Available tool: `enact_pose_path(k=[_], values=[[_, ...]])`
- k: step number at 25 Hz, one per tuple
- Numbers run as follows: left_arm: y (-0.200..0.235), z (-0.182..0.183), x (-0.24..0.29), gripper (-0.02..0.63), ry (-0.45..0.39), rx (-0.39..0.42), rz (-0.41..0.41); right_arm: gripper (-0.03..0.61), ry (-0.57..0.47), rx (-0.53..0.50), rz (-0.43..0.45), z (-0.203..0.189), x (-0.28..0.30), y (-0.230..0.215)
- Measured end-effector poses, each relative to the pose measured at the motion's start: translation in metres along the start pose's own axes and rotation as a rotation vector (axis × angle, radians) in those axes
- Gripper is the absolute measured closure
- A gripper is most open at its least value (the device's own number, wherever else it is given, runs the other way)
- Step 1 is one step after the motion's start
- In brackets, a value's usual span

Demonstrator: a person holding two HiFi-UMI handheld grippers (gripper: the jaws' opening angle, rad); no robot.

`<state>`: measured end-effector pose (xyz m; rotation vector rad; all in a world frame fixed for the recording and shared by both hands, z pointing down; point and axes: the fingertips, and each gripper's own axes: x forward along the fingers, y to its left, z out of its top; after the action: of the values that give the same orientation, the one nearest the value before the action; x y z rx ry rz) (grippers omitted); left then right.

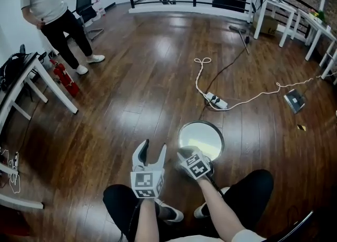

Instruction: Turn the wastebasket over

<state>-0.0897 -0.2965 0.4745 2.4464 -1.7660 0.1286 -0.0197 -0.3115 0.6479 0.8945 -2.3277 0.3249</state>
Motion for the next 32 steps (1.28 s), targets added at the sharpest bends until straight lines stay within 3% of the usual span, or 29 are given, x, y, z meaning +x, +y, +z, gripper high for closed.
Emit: enact_pose_path(k=[3,6,10,13,16,19,25,27,29,32], values=[[-0.013,-0.003,0.007,0.336,0.008,0.001,-0.027,0.514,-0.129,0.139,0.025,0.011,-0.028,-0.024],[-0.027,-0.004,0.013,0.336,0.016,0.004,-0.055,0.522,-0.264,0.347,0.054,0.009,-0.055,-0.051],[-0.04,-0.011,0.017,0.336,0.039,0.011,-0.075,0.531,-0.356,0.59,0.038,-0.032,-0.071,-0.083],[-0.04,-0.023,0.02,0.336,0.075,0.01,-0.069,0.529,-0.297,0.716,-0.096,-0.085,-0.079,-0.111],[-0.037,-0.043,0.024,0.336,0.127,-0.006,-0.052,0.526,-0.131,0.81,-0.246,-0.152,-0.086,-0.136],[-0.038,-0.072,0.027,0.336,0.199,-0.022,-0.047,0.526,-0.129,0.933,-0.262,-0.19,-0.092,-0.142],[-0.031,-0.146,0.038,0.336,0.367,-0.081,-0.034,0.523,-0.139,0.848,-0.317,-0.183,-0.094,-0.143],[-0.019,-0.178,0.041,0.334,0.436,-0.123,-0.004,0.475,-0.129,0.775,-0.318,-0.181,-0.096,-0.142],[-0.005,-0.206,0.041,0.321,0.49,-0.202,0.025,0.413,-0.107,0.709,-0.324,-0.178,-0.098,-0.14],[-0.002,-0.241,0.042,0.308,0.535,-0.385,-0.004,0.413,-0.09,0.676,-0.318,-0.176,-0.104,-0.137]])
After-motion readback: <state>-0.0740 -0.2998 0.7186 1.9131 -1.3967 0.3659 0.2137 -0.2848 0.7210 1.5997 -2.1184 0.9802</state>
